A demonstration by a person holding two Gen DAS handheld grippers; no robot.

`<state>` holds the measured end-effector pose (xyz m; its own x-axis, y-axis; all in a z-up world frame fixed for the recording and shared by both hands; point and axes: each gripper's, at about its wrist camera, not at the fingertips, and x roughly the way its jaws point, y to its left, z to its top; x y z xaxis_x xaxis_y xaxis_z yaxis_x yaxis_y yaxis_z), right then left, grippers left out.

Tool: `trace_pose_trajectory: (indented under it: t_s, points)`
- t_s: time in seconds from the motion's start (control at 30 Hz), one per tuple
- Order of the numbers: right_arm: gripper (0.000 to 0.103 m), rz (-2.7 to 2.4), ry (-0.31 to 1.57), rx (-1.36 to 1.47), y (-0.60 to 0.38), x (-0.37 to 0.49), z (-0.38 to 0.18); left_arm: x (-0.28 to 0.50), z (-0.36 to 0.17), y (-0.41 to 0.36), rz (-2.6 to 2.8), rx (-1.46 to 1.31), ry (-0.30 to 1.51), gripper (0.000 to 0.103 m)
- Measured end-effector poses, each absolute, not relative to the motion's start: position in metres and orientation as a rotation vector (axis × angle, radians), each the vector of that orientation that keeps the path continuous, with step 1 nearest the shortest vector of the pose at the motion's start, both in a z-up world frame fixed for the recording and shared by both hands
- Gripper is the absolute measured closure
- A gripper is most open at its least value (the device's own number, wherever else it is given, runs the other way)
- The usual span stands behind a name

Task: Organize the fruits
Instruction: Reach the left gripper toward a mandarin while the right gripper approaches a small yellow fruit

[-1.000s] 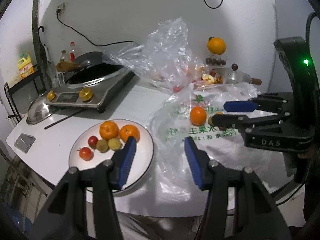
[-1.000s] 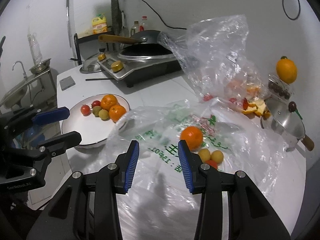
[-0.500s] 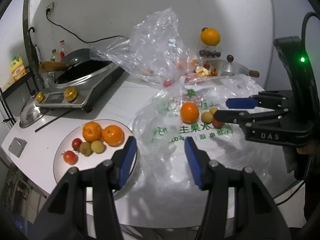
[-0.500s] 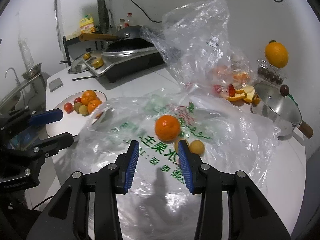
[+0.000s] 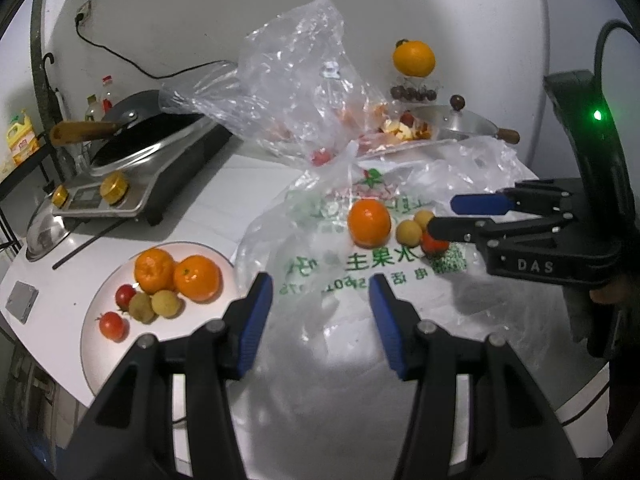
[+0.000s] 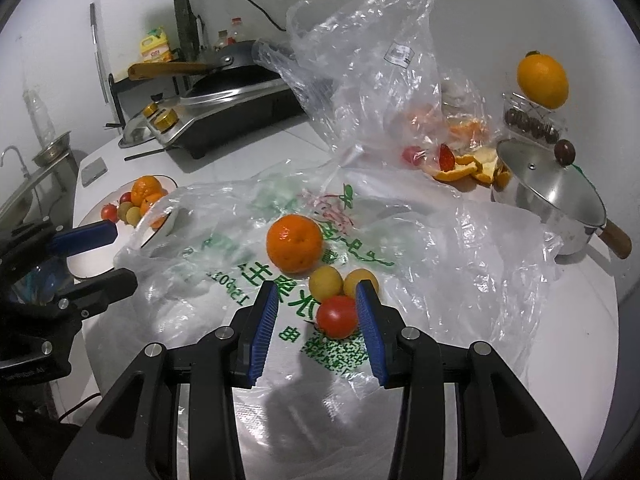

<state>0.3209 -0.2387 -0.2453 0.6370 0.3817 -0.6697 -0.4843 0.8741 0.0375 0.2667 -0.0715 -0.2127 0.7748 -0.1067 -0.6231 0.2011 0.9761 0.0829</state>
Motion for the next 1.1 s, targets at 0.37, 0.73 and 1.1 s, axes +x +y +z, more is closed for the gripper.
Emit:
trace_pose_trajectory:
  t_s: [0.37,0.73,1.1]
  points:
    - [0.06,0.458,0.74,-0.118,-0.252,0.345,-0.252,0.293,-0.219,-0.085,-0.191,0.167,0.684,0.051]
    - [0.068,0.471,0.769,-0.138,-0.25,0.359,-0.261,0.316,-0.22,-0.097,-0.208,0.173,0.69,0.051]
    - [0.073,0.48,0.797,-0.122,-0.251,0.366,-0.268,0.336,-0.229,-0.108,-0.244,0.16,0.712,0.051]
